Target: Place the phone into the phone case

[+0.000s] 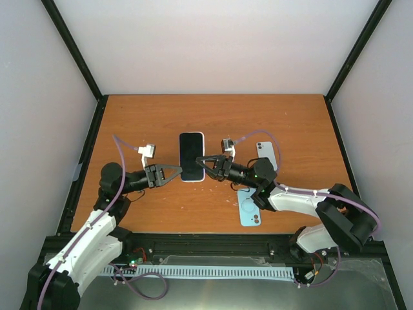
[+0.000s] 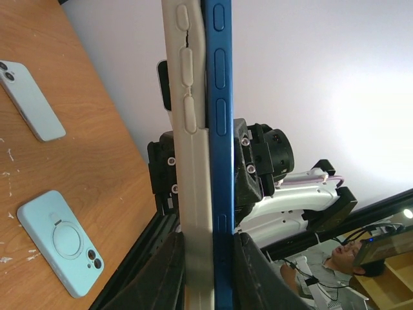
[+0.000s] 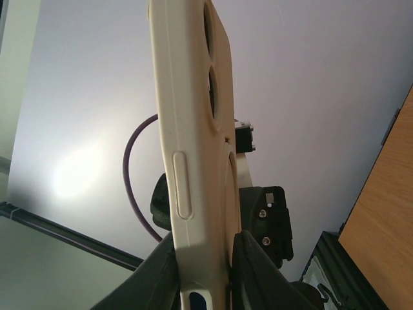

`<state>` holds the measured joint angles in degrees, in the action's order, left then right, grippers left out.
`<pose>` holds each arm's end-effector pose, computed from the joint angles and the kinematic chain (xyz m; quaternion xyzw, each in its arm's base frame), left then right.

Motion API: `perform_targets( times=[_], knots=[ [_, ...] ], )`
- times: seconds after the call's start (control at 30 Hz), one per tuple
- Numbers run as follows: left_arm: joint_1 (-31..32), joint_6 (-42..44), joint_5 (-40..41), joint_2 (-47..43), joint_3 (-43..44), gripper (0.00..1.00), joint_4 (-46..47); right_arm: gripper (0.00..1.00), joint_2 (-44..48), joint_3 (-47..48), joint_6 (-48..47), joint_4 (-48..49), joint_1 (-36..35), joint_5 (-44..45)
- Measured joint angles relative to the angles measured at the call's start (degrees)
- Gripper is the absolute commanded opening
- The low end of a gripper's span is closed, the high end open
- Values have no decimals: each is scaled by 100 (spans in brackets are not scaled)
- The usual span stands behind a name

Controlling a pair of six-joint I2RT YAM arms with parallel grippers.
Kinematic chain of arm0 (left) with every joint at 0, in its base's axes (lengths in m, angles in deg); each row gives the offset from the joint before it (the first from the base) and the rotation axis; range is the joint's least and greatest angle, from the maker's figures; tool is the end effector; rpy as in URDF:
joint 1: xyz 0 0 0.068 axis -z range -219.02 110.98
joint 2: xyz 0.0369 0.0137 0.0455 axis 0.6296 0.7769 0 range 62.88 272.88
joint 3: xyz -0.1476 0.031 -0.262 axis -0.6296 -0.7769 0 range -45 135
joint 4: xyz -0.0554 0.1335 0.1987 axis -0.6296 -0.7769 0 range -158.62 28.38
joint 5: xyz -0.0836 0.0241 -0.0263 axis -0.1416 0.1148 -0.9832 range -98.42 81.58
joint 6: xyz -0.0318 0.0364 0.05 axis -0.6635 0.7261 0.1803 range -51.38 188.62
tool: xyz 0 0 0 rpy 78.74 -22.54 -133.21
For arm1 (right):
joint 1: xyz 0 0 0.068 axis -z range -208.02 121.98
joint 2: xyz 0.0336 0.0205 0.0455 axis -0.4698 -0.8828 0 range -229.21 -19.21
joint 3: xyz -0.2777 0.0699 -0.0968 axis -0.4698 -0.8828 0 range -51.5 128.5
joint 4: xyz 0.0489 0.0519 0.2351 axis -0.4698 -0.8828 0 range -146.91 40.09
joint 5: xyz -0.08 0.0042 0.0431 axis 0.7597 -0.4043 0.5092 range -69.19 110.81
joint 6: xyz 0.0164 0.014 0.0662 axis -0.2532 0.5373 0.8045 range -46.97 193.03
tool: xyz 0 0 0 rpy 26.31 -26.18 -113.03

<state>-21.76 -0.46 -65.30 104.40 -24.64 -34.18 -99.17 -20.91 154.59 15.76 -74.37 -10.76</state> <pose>0.1180 -0.0863 0.2936 0.0627 0.6828 -0.6798 0.2602 0.1720 0.2232 0.3036 -0.0329 0.6160 0.7634 0.1915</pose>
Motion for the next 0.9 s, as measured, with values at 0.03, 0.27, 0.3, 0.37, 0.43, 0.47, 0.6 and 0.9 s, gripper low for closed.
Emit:
perform_targets(
  times=[0.03, 0.27, 0.3, 0.37, 0.43, 0.47, 0.6, 0.9],
  knots=[
    [2, 11, 2, 0, 0, 0, -15, 23, -9, 0, 17, 17, 0, 4],
    [2, 393, 72, 0, 170, 0, -614, 23, -98, 0, 59, 52, -2, 68],
    [2, 450, 83, 0, 214, 0, -723, 21, -101, 0, 55, 48, -2, 76],
    [2, 570, 107, 0, 328, 12, -962, 19, -101, 0, 46, 11, -2, 103],
    [2, 636, 118, -4, 391, 26, -1097, 18, -101, 0, 37, 4, -2, 118],
    [2, 651, 118, -13, 396, 33, -1126, 17, -98, 0, 35, -4, -2, 122],
    [2, 544, 114, -79, 369, 56, -1008, 15, -92, -2, 87, -37, -44, 151],
    [2, 170, 90, -105, 120, 62, -501, 14, 63, -35, 240, 7, -105, 330]
  ],
)
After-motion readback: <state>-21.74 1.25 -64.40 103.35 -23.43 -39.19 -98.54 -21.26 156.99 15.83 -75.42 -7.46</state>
